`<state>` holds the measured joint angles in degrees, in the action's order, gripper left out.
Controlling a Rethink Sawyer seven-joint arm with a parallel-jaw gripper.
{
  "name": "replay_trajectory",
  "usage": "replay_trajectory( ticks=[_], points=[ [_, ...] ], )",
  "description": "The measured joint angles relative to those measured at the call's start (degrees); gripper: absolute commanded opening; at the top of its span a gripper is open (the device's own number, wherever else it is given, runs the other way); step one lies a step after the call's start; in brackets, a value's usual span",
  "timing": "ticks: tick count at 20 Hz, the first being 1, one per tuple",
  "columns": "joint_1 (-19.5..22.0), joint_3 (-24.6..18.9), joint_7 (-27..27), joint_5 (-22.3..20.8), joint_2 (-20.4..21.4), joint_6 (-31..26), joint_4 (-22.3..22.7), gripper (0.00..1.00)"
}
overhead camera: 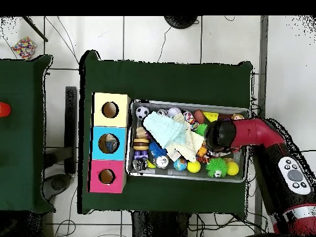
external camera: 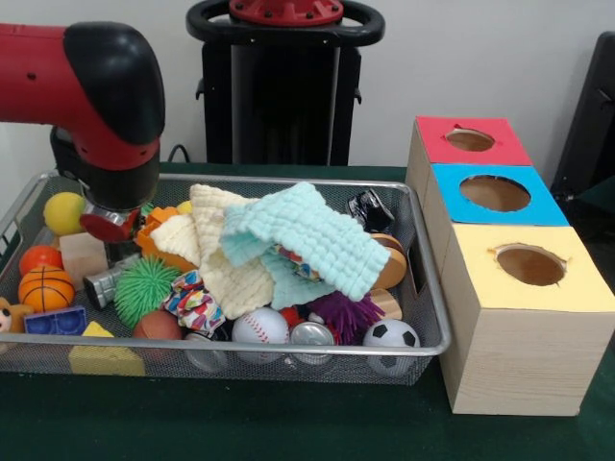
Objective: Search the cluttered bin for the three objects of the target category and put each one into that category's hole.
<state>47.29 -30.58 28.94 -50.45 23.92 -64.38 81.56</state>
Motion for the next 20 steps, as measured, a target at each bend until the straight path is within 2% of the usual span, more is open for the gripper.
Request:
replay_trajectory(
  ticks=[3, 9, 14, 20],
  points=[
    [-1.83, 0.86, -0.01, -0.68, 0.33, -1.74, -0.52, 1.00],
    [-6.54, 3.29, -0.01, -0.92, 0.81, -8.71, -2.41, 1.00],
    [-8.51, 4.52, -0.01, -0.92, 1.59, -12.26, -3.14, 1.00],
    [-9.65, 6.19, -0.01, -1.97, 2.59, -13.04, -4.26, 1.00]
  ],
)
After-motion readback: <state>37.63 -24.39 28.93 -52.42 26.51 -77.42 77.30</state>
